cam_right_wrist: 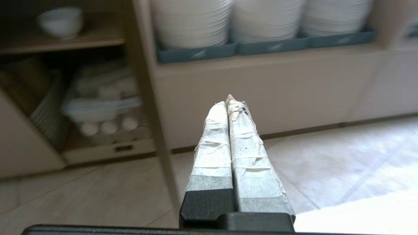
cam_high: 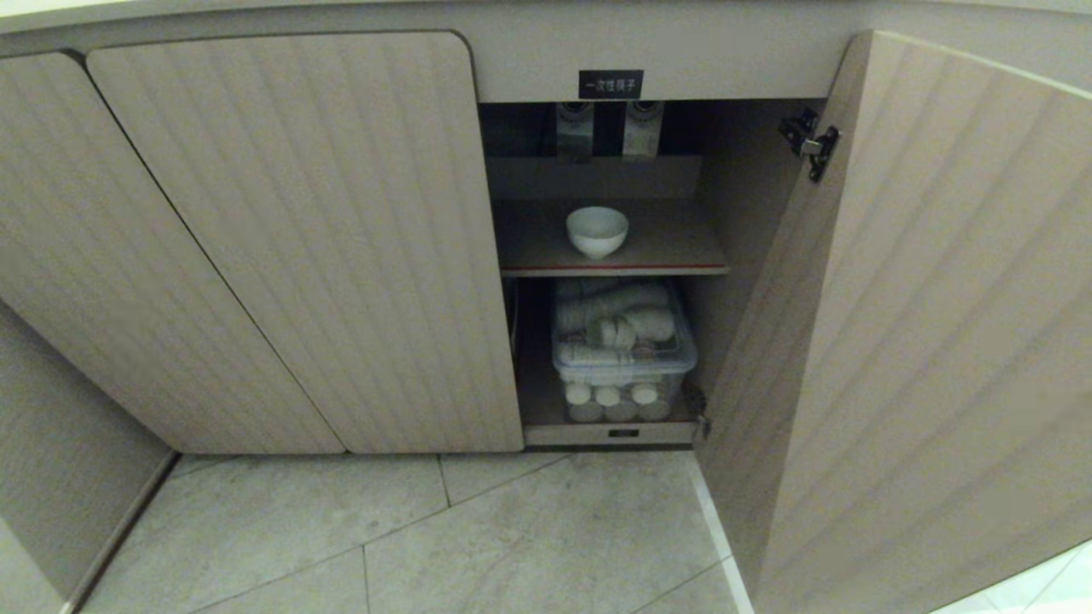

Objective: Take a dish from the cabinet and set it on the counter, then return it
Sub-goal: Close the cabinet door

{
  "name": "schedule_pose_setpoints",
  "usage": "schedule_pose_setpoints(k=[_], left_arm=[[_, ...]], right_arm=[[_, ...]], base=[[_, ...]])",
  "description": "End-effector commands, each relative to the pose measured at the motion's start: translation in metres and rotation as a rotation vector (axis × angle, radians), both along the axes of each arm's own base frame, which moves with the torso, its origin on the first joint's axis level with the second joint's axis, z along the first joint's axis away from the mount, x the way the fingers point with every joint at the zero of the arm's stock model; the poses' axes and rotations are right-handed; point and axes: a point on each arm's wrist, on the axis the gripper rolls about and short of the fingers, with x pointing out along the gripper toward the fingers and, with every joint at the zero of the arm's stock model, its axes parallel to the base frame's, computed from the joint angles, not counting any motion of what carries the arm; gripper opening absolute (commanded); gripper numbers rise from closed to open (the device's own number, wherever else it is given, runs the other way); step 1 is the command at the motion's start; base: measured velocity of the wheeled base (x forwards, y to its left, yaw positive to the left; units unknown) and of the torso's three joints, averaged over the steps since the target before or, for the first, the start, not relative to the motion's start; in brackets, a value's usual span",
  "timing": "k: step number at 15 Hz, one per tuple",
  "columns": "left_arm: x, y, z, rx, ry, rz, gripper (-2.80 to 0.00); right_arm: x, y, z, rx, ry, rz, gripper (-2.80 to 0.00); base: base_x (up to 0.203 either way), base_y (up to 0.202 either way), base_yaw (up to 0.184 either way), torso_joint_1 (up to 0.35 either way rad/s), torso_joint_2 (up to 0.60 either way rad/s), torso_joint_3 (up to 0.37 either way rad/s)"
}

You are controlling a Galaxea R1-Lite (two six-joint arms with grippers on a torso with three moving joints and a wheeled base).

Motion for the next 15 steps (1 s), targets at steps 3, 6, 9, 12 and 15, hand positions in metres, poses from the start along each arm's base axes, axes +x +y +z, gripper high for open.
schedule_pose_setpoints(k=[3,6,9,12,15], left_arm=[[0.000,0.000,0.000,-0.001,-0.001,0.000,-2.80],[0.000,0.000,0.000,-0.001,-0.001,0.000,-2.80],[0.000,0.000,0.000,-0.001,-0.001,0.000,-2.80],[0.000,0.000,0.000,-0.001,-0.001,0.000,-2.80],[0.000,0.000,0.000,-0.001,-0.001,0.000,-2.80]], right_arm=[[-0.004,-0.002,0.032,0.019,0.015,-0.100,-2.80],[0.007,-0.003,0.063,0.041,0.029,-0.121,-2.80],[0.025,-0.003,0.096,0.051,0.029,-0.150,-2.80],[0.051,-0.003,0.128,0.062,0.016,-0.163,-2.80],[0.070,-0.002,0.148,0.063,-0.012,-0.114,-2.80]], base=[[0.000,0.000,0.000,0.000,0.00,0.000],[0.000,0.000,0.000,0.000,0.00,0.000],[0.000,0.000,0.000,0.000,0.00,0.000],[0.000,0.000,0.000,0.000,0.00,0.000],[0.000,0.000,0.000,0.000,0.00,0.000]])
